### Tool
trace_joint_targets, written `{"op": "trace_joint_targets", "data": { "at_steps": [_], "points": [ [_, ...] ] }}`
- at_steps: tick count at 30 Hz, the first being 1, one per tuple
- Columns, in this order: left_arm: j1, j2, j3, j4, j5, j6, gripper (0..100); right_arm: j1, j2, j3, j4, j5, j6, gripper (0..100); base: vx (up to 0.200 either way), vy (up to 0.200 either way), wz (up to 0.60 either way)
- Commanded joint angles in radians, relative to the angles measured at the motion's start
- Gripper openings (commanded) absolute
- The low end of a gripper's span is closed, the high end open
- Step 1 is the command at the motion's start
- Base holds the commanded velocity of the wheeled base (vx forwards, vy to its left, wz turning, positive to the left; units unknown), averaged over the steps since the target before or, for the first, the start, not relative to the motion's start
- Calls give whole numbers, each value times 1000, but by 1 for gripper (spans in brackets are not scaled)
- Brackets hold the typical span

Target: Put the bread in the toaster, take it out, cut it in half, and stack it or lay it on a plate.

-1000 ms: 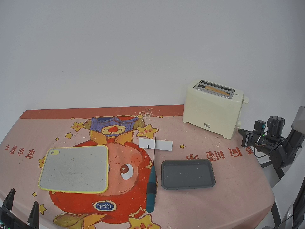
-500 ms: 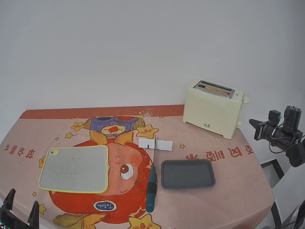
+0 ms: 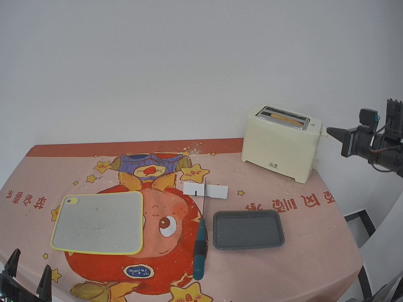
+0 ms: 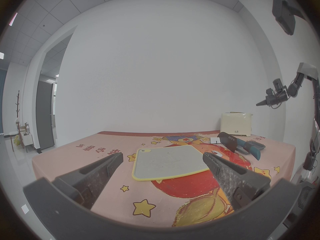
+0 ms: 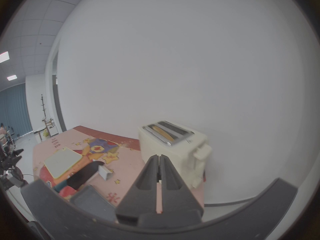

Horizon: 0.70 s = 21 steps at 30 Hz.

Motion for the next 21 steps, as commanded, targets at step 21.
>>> {"op": "trace_joint_targets", "data": {
  "at_steps": [21],
  "points": [
    [0,0,18,0,0,0,100,64,336,-386,103,-112,-121,0,0,0,0]
  ]
}}
